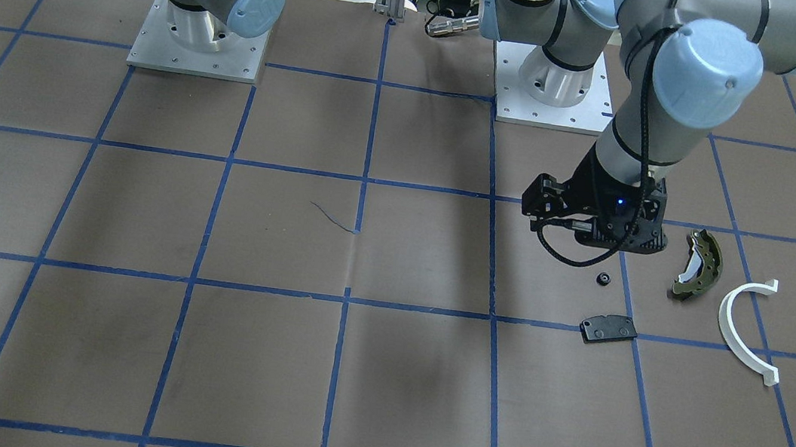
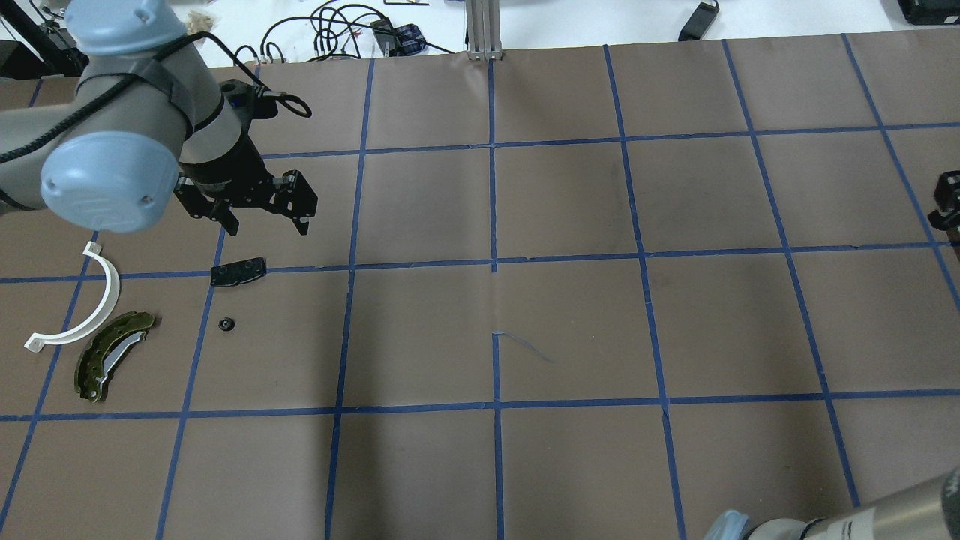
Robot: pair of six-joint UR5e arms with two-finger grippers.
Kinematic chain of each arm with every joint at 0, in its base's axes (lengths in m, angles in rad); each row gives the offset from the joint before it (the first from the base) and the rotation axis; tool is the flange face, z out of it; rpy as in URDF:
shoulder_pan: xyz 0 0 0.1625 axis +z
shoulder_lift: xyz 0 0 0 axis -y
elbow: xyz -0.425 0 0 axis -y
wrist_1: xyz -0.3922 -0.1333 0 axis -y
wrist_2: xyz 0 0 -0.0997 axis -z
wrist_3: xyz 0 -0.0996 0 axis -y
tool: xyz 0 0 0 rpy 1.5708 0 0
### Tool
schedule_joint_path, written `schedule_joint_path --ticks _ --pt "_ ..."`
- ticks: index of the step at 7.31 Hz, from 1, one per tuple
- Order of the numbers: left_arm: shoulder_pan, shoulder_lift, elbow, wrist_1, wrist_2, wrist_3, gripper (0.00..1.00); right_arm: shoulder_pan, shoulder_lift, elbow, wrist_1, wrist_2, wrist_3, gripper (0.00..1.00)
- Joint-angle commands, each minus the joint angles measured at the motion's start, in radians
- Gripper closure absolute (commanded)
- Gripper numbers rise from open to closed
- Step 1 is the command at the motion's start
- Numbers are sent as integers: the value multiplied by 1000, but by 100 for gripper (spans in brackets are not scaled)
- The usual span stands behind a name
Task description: Place bearing gear from tray to pile
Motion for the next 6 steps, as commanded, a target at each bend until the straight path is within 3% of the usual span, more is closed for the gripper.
schedule_joint_path --ticks 1,4,6 --pt "-15 35 94 -93 -43 -9 0 229 -11 35 -6 60 329 100" --pt "-19 77 70 -75 -17 0 4 564 24 44 -103 59 795 100" --pt "-19 117 64 -77 -9 7 1 699 82 104 -305 62 1004 100"
